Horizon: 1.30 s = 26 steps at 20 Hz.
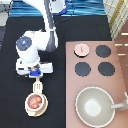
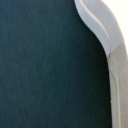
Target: Take the lid off the pot, put the pot on the plate, and use the tool to push the pot to the front of the table.
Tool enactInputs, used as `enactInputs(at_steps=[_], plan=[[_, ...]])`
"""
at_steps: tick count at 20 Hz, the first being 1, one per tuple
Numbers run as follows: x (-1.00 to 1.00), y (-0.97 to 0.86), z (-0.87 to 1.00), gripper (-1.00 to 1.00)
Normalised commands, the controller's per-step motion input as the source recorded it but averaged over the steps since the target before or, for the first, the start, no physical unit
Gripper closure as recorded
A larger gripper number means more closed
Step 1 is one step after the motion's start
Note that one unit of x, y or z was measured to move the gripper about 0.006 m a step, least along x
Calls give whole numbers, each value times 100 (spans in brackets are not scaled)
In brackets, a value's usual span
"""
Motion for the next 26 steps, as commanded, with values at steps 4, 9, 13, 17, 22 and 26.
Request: enactInputs(at_steps=[4, 9, 13, 17, 22, 26], plan=[[100, 0, 51, 100], [100, 0, 49, 100], [100, 0, 48, 100], [57, -14, 24, 100], [-11, -78, -5, 100], [-23, -66, -11, 100]])
